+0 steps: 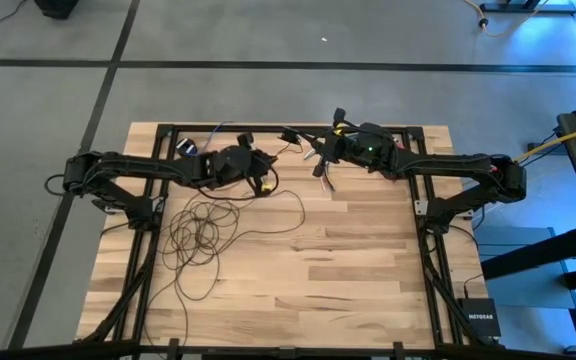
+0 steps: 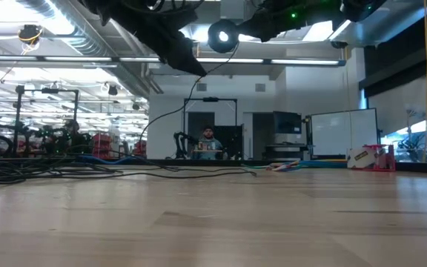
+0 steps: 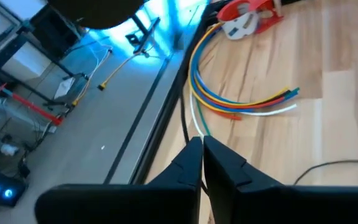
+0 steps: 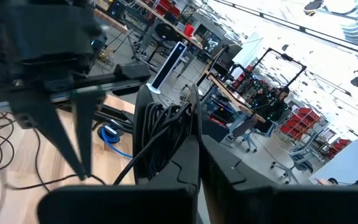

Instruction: Coiling cords

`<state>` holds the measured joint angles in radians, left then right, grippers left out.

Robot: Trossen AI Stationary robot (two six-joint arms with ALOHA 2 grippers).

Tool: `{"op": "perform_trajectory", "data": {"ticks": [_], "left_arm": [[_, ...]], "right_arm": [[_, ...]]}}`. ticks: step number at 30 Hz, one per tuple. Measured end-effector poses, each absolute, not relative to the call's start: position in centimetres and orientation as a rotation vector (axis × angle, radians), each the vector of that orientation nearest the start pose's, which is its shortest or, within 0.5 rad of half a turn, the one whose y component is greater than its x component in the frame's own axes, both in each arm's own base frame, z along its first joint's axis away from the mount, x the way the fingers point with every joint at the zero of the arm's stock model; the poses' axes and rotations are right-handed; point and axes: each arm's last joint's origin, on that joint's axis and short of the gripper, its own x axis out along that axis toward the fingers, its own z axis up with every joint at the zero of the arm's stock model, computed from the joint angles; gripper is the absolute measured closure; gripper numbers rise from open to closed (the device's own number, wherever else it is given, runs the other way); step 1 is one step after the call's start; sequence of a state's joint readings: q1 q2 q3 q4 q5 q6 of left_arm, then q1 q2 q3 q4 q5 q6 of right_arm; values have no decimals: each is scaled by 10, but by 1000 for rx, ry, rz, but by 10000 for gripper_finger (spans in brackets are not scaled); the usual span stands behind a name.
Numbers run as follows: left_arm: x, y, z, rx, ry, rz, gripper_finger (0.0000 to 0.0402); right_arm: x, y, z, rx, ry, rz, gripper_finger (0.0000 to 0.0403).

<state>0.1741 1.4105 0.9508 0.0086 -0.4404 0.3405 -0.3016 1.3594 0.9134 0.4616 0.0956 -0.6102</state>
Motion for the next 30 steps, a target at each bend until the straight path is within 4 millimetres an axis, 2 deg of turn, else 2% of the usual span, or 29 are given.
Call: {"op": "perform_trajectory", "data": {"ticks": [7,14,17,21,30], "left_arm": [[302,66,268,320,534,541,360],[298,64,265,303,590,540,287],[291,59,271,296,601,534,267],[288,54,272,209,587,549,259],[299,67,243,172,696,585,270]], "right_arm": [[293,-94,312,-604,106,-390,393],[293,-94,312,-604,107,-390,393],[293,-94,312,-604,107,-390,393],[293,-94,312,-605,107,-391,393],[293,-94,311,-605,108,-390,393]]}}
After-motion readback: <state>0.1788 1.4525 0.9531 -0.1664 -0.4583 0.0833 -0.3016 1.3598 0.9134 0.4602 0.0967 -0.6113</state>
